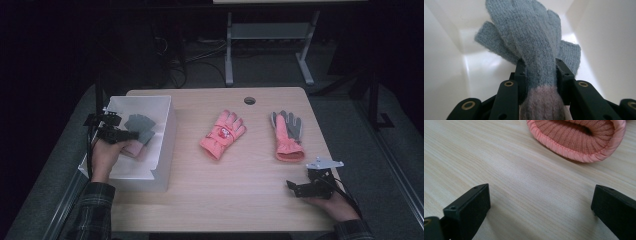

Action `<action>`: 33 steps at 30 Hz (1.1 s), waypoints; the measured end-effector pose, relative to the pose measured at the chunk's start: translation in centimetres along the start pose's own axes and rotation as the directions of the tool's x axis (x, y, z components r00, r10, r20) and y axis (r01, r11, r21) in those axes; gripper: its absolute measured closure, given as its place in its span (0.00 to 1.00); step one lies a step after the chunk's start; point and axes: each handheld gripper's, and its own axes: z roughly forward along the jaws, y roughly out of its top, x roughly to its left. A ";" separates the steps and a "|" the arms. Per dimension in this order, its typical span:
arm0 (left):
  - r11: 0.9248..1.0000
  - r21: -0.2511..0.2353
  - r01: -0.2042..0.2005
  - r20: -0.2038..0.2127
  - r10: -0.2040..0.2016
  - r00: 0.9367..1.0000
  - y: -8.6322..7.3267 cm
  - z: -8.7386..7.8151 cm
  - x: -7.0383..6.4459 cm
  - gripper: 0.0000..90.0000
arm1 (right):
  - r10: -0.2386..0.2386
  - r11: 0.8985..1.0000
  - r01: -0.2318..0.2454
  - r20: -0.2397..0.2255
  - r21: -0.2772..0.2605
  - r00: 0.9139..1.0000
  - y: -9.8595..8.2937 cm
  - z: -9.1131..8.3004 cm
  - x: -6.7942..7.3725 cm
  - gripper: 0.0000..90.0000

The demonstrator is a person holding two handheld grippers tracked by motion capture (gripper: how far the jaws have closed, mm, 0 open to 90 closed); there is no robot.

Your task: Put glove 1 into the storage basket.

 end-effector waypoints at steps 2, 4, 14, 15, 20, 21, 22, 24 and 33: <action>1.000 0.024 0.000 -0.006 0.000 1.000 -0.3 0.7 0.2 0.75 | 0.000 1.000 0.000 0.000 0.000 1.000 0.0 0.0 0.0 0.02; 0.999 0.040 0.002 -0.015 -0.001 1.000 -0.5 1.2 0.2 0.75 | 0.000 1.000 0.000 0.000 0.000 1.000 0.0 0.0 0.0 0.02; 0.997 0.073 -0.010 -0.075 0.015 0.997 -0.8 2.3 -0.4 0.46 | 0.000 1.000 0.000 0.000 0.000 1.000 0.0 0.0 0.0 0.02; 0.997 0.070 -0.017 -0.084 0.022 0.996 -0.8 2.3 -0.5 0.41 | 0.000 1.000 0.000 0.000 0.000 1.000 0.0 0.0 0.0 0.02; 1.000 0.025 -0.019 -0.086 0.021 0.996 -0.5 1.5 -1.0 0.25 | -0.001 1.000 0.001 0.000 0.000 1.000 0.0 0.0 0.0 0.02; 1.000 0.020 -0.011 -0.079 0.013 0.997 -0.4 1.3 -1.1 0.23 | 0.000 1.000 0.000 0.000 0.000 1.000 0.0 0.0 0.0 0.02; 1.000 0.014 -0.016 -0.077 0.017 0.997 -0.2 1.0 -1.2 0.22 | -0.001 1.000 0.001 0.000 0.000 1.000 0.0 0.0 0.0 0.02; 1.000 -0.009 -0.025 -0.061 0.025 0.998 0.3 0.2 -1.5 0.20 | -0.001 1.000 0.001 0.000 0.000 1.000 0.0 0.0 0.0 0.02; 0.991 -0.097 -0.095 0.009 0.096 0.995 2.3 -3.4 -3.4 0.14 | -0.001 1.000 0.001 0.000 0.000 1.000 0.0 0.0 0.0 0.02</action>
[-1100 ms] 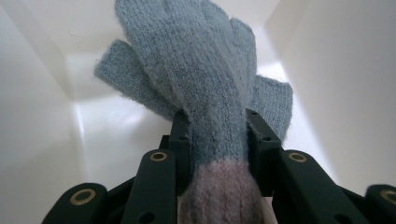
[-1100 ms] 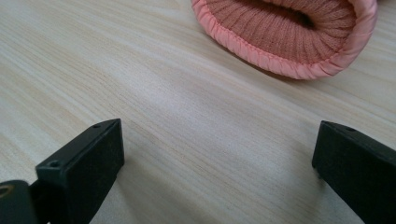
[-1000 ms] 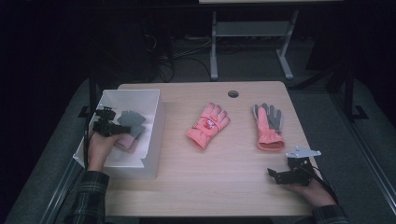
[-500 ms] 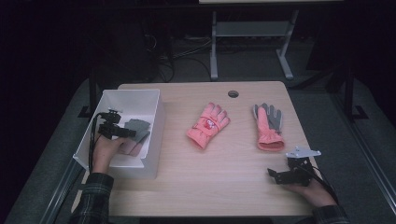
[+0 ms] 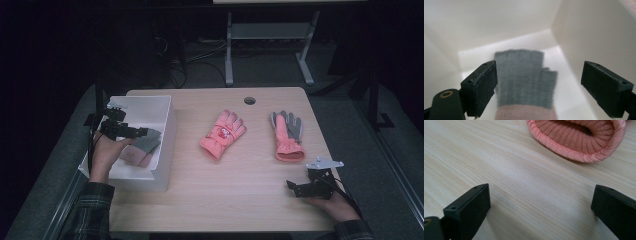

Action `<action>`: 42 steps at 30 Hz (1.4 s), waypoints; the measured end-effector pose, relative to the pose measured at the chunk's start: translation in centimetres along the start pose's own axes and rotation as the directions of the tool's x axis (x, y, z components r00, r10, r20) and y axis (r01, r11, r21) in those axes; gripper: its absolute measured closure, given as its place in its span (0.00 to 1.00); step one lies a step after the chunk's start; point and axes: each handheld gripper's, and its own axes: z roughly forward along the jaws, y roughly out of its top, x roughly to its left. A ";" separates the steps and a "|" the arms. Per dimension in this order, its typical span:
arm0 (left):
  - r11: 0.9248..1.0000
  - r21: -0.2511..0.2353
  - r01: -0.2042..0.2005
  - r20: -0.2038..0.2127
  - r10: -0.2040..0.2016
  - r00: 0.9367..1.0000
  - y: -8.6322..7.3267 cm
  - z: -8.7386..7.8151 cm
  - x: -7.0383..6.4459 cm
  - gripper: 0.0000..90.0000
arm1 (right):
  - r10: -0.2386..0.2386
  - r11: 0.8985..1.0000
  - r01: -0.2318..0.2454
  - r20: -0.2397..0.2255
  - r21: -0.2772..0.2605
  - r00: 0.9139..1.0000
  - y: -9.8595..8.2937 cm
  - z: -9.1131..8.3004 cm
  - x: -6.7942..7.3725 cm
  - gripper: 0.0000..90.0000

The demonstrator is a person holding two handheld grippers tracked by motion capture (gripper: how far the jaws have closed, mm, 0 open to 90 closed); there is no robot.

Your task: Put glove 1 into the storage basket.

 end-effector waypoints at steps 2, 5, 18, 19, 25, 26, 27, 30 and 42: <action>1.000 -0.013 -0.016 0.023 0.016 1.000 0.5 -0.6 -0.6 0.14 | 0.000 1.000 0.000 0.000 0.000 1.000 0.0 0.0 0.0 0.02; 0.998 -0.042 -0.040 0.068 0.043 0.997 1.3 -1.4 -2.0 0.14 | 0.000 1.000 0.000 0.000 0.000 1.000 0.0 0.0 0.0 0.02; 0.983 -0.117 -0.142 0.191 0.163 0.968 3.5 -2.4 -8.5 0.15 | 0.000 1.000 0.000 0.000 0.000 1.000 0.0 0.0 0.0 0.02; 0.981 -0.120 -0.150 0.198 0.172 0.965 3.6 -2.3 -9.0 0.15 | 0.001 1.000 -0.001 0.000 0.000 1.000 0.0 0.0 0.0 0.02; 0.970 -0.129 -0.204 0.227 0.229 0.947 3.8 -1.9 -12.7 0.15 | 0.001 1.000 -0.001 0.000 -0.001 1.000 0.0 0.0 0.0 0.02; 0.969 -0.129 -0.211 0.235 0.237 0.943 3.7 -1.7 -13.3 0.15 | 0.001 1.000 -0.001 0.000 -0.001 1.000 0.0 0.0 0.0 0.02; 0.967 -0.130 -0.218 0.244 0.244 0.938 3.7 -1.5 -13.9 0.15 | 0.002 1.000 -0.002 -0.001 -0.001 1.000 0.0 0.0 0.0 0.02; 0.967 -0.127 -0.222 0.284 0.250 0.926 3.5 -0.9 -15.3 0.15 | 0.002 1.000 -0.002 -0.001 -0.001 1.000 0.0 0.0 0.0 0.02; 0.954 -0.108 -0.280 0.340 0.300 0.891 1.5 1.9 -19.8 0.15 | 0.007 1.000 -0.007 0.003 0.000 1.000 0.1 0.0 0.1 0.02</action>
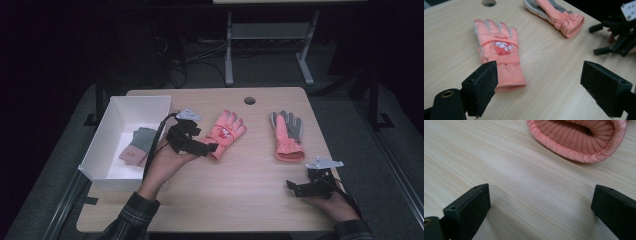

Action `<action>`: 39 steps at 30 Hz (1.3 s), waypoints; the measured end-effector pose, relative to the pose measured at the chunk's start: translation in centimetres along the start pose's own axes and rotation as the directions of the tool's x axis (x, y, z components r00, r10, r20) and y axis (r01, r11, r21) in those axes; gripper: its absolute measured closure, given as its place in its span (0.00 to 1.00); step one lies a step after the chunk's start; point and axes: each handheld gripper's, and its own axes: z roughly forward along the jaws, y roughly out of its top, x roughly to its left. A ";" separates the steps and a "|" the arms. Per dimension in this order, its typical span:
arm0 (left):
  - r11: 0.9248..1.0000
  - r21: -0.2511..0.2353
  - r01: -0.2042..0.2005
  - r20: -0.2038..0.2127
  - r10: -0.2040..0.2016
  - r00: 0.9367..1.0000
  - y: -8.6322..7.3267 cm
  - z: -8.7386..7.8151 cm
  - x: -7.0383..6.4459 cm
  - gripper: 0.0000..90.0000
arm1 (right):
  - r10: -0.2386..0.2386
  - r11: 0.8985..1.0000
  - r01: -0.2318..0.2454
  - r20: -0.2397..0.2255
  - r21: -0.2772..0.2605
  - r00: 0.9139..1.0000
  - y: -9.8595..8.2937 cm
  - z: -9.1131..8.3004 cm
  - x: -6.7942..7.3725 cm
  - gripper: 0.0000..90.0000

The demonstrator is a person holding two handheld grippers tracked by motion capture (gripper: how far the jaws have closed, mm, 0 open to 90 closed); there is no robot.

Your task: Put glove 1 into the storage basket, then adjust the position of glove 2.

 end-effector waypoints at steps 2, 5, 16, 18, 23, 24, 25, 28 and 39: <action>1.000 0.010 -0.015 0.005 0.015 1.000 -0.7 0.8 -0.4 0.16 | 0.004 1.000 -0.004 0.004 0.001 1.000 0.0 0.0 0.0 0.02; 0.999 0.026 -0.031 0.010 0.031 0.999 -2.2 2.0 -0.9 0.16 | 0.004 1.000 -0.004 0.004 0.000 1.000 0.0 0.0 0.0 0.02; 0.995 0.033 -0.093 0.007 0.093 0.996 -7.3 4.7 -1.4 0.16 | -0.011 1.000 0.011 -0.006 0.029 1.000 0.3 0.0 -0.1 0.02; 0.995 0.038 -0.093 0.005 0.093 0.996 -8.3 5.2 -1.5 0.16 | -0.008 0.999 0.008 -0.007 0.042 1.000 0.5 0.0 -0.1 0.02; 0.985 0.106 -0.138 0.004 0.138 0.990 -10.2 6.4 -2.0 0.15 | -0.019 0.995 0.020 -0.017 0.100 1.000 1.0 -0.5 -0.1 0.13; 0.982 0.116 -0.150 0.003 0.151 0.989 -10.4 6.4 -2.0 0.15 | -0.015 0.994 0.017 -0.018 0.108 1.000 1.2 -0.6 0.0 0.16; 0.981 0.121 -0.151 0.009 0.151 0.989 -10.7 6.5 -1.9 0.15 | -0.014 0.994 0.016 -0.017 0.108 1.000 1.2 -0.8 0.0 0.17; 0.981 0.127 -0.146 0.010 0.146 0.989 -11.2 6.5 -1.8 0.15 | -0.014 0.996 0.014 -0.006 0.091 1.000 1.7 -1.4 -0.1 0.23; 0.981 0.092 -0.170 -0.011 0.172 0.985 -12.6 6.5 -1.0 0.15 | 0.032 0.999 -0.032 -0.108 -0.001 0.994 5.5 -3.4 -1.0 0.64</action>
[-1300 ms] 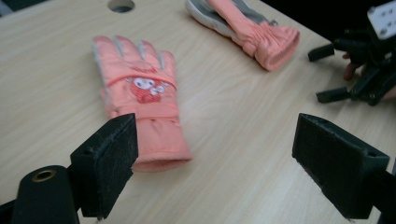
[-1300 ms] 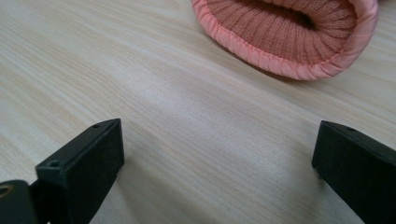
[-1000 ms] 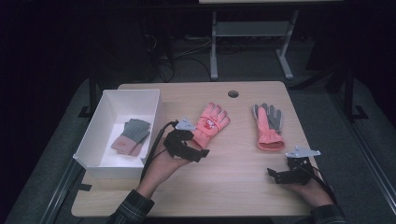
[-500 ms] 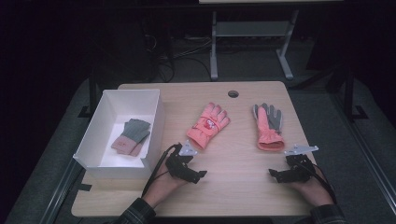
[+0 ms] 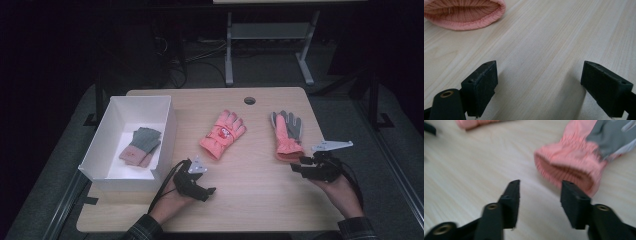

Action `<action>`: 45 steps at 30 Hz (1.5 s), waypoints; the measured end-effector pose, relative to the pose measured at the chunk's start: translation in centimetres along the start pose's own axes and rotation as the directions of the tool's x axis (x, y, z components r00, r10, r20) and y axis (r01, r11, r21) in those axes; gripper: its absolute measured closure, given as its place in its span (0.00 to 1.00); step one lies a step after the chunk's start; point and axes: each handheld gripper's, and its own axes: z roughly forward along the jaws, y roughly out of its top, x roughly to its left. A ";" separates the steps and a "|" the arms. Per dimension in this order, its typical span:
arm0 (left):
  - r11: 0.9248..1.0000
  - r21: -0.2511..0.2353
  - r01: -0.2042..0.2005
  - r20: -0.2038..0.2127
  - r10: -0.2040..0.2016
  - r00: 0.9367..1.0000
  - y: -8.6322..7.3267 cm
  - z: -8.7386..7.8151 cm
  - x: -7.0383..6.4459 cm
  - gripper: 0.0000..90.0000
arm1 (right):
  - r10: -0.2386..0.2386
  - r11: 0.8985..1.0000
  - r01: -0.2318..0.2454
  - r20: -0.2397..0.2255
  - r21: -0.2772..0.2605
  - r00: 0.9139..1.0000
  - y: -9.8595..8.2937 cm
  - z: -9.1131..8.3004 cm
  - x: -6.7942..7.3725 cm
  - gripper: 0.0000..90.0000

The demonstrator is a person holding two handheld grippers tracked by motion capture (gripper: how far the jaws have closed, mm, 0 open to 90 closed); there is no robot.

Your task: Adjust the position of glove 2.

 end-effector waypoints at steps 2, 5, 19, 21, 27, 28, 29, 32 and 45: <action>1.000 -0.013 -0.004 0.006 0.004 1.000 -0.2 0.0 0.1 0.14 | -0.003 1.000 0.003 -0.001 -0.019 1.000 0.9 -0.2 -0.4 0.77; 0.999 -0.039 -0.009 0.007 0.009 1.000 -0.6 -0.1 0.1 0.14 | 0.011 1.000 -0.011 0.002 -0.028 1.000 1.9 -0.1 -1.3 0.92; 0.999 -0.047 -0.008 0.012 0.009 1.000 -0.8 -0.2 0.2 0.14 | 0.050 0.998 -0.049 0.038 -0.029 0.998 5.9 3.3 -6.0 1.00; 0.999 -0.047 -0.009 0.011 0.009 1.000 -0.8 -0.2 0.2 0.14 | 0.059 0.998 -0.058 0.035 -0.033 0.998 6.3 3.9 -6.7 1.00; 0.999 -0.046 -0.005 0.005 0.005 1.000 -0.8 -0.2 0.2 0.15 | 0.062 0.998 -0.062 0.040 -0.010 0.997 6.7 5.5 -7.9 1.00; 0.999 -0.046 -0.007 0.003 0.007 1.000 -0.8 -0.2 0.2 0.14 | 0.059 0.998 -0.059 0.041 -0.004 0.997 6.7 5.7 -8.0 1.00; 0.999 -0.047 -0.004 0.002 0.004 1.000 -0.8 -0.2 0.2 0.15 | 0.056 0.998 -0.056 0.037 0.004 0.998 6.7 5.9 -7.9 1.00; 0.999 -0.047 -0.004 0.002 0.004 1.000 -0.8 -0.2 0.2 0.14 | 0.037 0.998 -0.039 0.039 0.040 0.999 6.5 6.8 -7.7 1.00; 0.999 -0.049 -0.002 0.001 0.002 1.000 -0.7 -0.1 0.2 0.14 | -0.028 0.994 0.028 0.005 0.105 1.000 5.6 7.2 -5.0 1.00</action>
